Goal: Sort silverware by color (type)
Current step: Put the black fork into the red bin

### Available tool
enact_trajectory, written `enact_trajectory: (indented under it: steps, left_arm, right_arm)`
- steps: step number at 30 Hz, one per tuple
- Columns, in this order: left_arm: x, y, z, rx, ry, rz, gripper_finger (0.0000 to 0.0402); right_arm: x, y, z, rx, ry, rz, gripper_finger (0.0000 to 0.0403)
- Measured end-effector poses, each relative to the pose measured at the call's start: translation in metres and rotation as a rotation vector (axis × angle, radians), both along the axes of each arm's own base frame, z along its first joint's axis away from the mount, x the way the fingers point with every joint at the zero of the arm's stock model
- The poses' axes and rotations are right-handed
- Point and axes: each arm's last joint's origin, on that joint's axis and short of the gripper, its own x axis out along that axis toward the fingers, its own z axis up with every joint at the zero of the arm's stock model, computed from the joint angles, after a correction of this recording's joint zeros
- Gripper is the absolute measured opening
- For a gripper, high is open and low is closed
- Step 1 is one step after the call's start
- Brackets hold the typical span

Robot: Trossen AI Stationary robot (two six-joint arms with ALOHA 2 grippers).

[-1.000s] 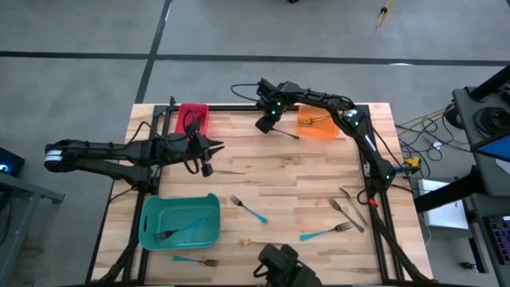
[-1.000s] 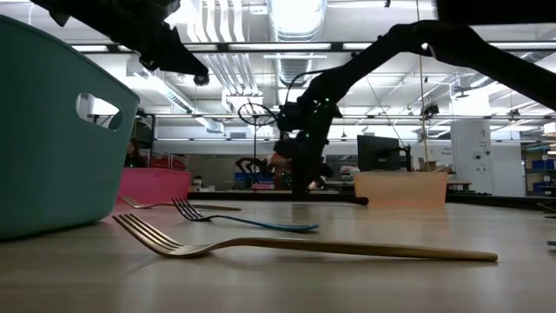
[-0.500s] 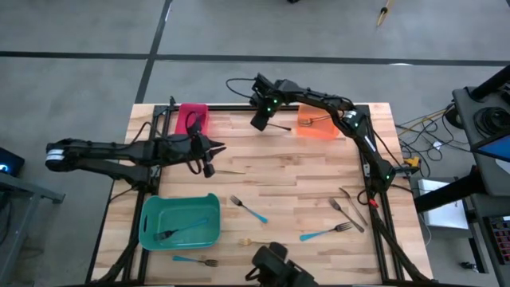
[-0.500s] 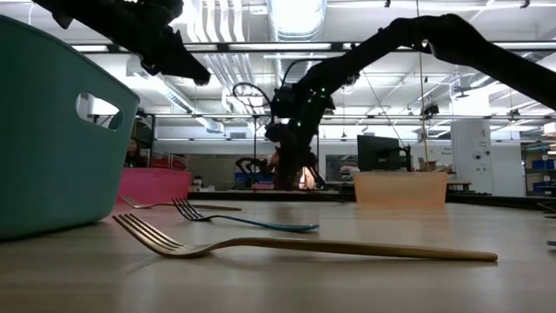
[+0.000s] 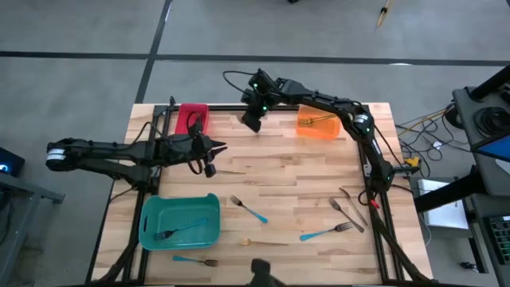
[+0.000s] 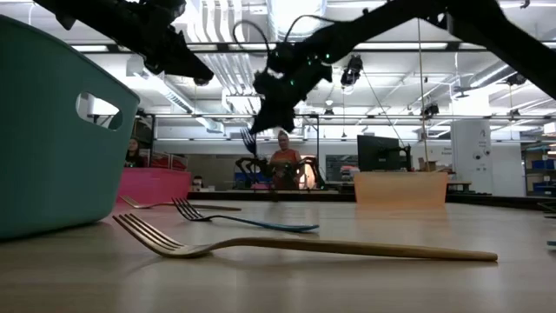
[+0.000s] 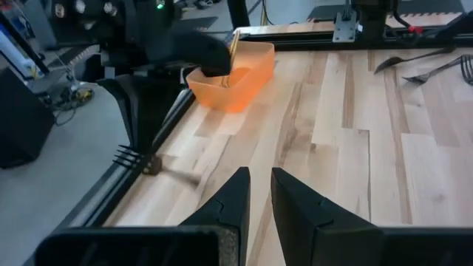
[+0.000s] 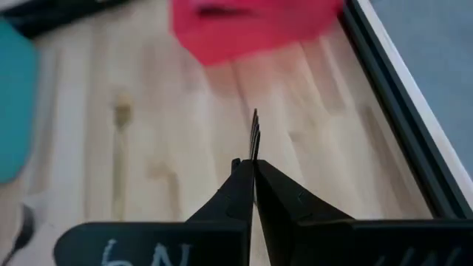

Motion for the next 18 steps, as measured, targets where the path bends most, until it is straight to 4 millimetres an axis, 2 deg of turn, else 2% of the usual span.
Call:
enact_trajectory:
  steps: [5,10,13,18]
  left_arm:
    - [-0.004,0.0,0.004,0.02,-0.008,-0.008,0.0039]
    - [-0.008,-0.001,0.005,0.02,-0.018,-0.007,0.0039]
    - [-0.008,-0.001,0.005,0.02,-0.018,-0.007,0.0039]
    - [-0.007,-0.001,0.006,0.021,-0.033,-0.008,0.0039]
  right_arm:
    - [-0.001,0.026,0.018,-0.065,-0.122,0.05,0.0008]
    - [-0.015,0.046,0.027,-0.098,-0.268,0.039,0.0008]
    - [-0.025,0.057,0.023,-0.099,-0.34,0.028,0.0008]
    - [-0.035,0.068,0.003,-0.053,-0.397,-0.016,0.0008]
